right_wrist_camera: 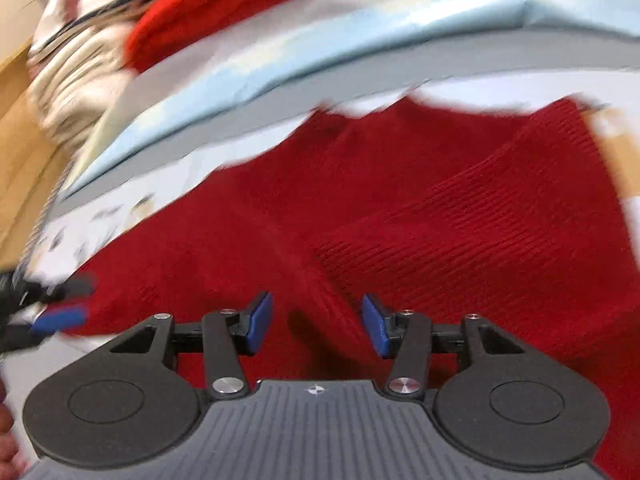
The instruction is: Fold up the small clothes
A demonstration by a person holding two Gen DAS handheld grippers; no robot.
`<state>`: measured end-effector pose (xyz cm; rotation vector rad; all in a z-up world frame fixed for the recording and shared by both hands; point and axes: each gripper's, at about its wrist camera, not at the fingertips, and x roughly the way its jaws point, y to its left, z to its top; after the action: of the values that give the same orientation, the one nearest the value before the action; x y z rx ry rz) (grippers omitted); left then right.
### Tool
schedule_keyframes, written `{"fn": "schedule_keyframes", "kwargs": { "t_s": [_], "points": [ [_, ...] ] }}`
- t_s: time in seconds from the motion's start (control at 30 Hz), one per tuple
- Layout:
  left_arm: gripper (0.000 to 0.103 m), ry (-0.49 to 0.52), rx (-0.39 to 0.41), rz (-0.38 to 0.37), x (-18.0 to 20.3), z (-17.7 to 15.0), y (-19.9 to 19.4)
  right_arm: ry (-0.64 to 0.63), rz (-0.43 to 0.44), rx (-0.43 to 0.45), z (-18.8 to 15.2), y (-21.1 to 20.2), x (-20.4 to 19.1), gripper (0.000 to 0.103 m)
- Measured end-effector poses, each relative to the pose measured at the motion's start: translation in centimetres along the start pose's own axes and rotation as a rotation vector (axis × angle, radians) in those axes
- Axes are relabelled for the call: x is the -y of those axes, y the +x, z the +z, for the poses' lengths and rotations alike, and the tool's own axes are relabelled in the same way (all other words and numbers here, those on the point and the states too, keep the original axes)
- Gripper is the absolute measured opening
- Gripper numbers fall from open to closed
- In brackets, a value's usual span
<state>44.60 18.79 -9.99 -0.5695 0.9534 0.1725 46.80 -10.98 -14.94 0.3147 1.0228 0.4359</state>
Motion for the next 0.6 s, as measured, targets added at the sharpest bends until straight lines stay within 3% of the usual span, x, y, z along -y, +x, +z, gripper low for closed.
{"fn": "schedule_keyframes", "kwargs": {
  "t_s": [0.13, 0.23, 0.4, 0.5, 0.6],
  "points": [
    [0.067, -0.012, -0.010, -0.015, 0.1, 0.4, 0.0, -0.221, 0.098, -0.035, -1.7, -0.2, -4.4, 0.063],
    [0.067, -0.029, -0.024, -0.035, -0.1, 0.4, 0.2, -0.285, 0.120, -0.073, -2.6, -0.5, -5.1, 0.064],
    [0.067, -0.054, -0.098, -0.072, -0.6, -0.3, 1.2, -0.229, 0.207, -0.130, -2.9, -1.3, -4.7, 0.061],
    [0.067, -0.102, -0.138, -0.079, -1.3, -0.6, 2.1, -0.177, 0.149, -0.143, -2.6, -2.3, -4.0, 0.061],
    [0.067, -0.167, -0.168, -0.127, -1.9, -0.5, 2.5, -0.037, 0.078, -0.142, -1.6, -2.8, -1.7, 0.061]
  ]
}}
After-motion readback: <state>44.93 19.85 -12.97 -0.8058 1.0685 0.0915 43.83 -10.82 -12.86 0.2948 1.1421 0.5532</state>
